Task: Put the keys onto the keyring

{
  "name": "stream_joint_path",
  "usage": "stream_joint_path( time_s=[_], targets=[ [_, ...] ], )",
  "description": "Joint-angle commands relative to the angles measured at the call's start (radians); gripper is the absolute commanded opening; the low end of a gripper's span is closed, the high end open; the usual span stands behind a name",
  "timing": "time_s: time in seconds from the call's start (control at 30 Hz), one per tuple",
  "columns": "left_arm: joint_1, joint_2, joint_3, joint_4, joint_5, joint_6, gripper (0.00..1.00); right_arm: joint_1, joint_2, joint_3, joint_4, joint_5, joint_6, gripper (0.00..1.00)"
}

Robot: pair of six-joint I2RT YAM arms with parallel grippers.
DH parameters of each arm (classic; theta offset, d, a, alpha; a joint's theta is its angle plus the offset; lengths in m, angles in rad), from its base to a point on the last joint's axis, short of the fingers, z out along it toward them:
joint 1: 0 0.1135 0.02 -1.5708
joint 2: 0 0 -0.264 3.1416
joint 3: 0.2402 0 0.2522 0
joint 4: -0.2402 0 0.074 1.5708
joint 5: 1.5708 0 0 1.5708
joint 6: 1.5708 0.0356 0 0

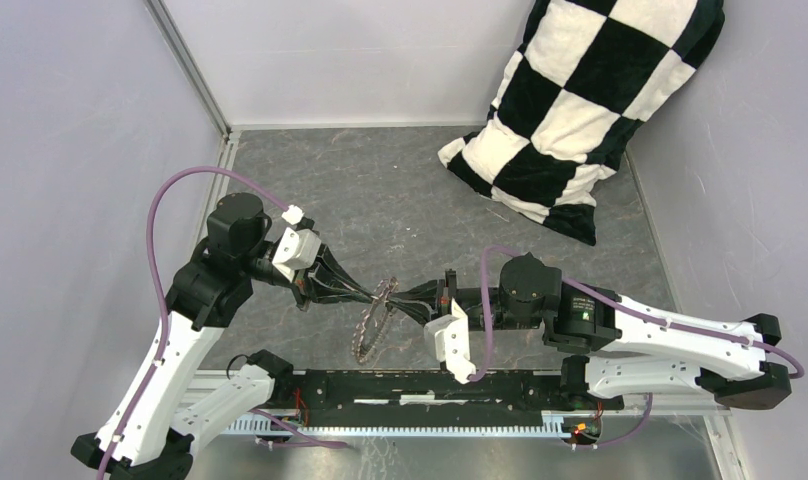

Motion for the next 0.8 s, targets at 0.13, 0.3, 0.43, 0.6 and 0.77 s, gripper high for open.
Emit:
stream_joint_path(
  time_s=[0.13,0.3,0.43,0.6,0.77],
  targets=[
    [-0.002,-0.014,0.03,0.017,0.007,0.003,0.02,0.005,-0.001,0.05,0.035,-0.024,0.004,0.01],
    [-0.002,-0.018,0.029,0.017,-0.013,0.005,0.02,0.005,-0.007,0.047,0.049,-0.032,0.009,0.01],
    [-0.003,-0.018,0.026,0.016,-0.027,0.009,0.02,0.005,-0.005,0.05,0.056,-0.04,0.014,0.01],
    [-0.003,-0.02,0.02,0.018,-0.05,0.012,0.02,0.005,0.0,0.055,0.063,-0.05,0.015,0.01],
    [-0.002,-0.022,0.014,0.019,-0.066,0.015,0.02,0.005,0.009,0.059,0.062,-0.056,0.015,0.01]
  ],
)
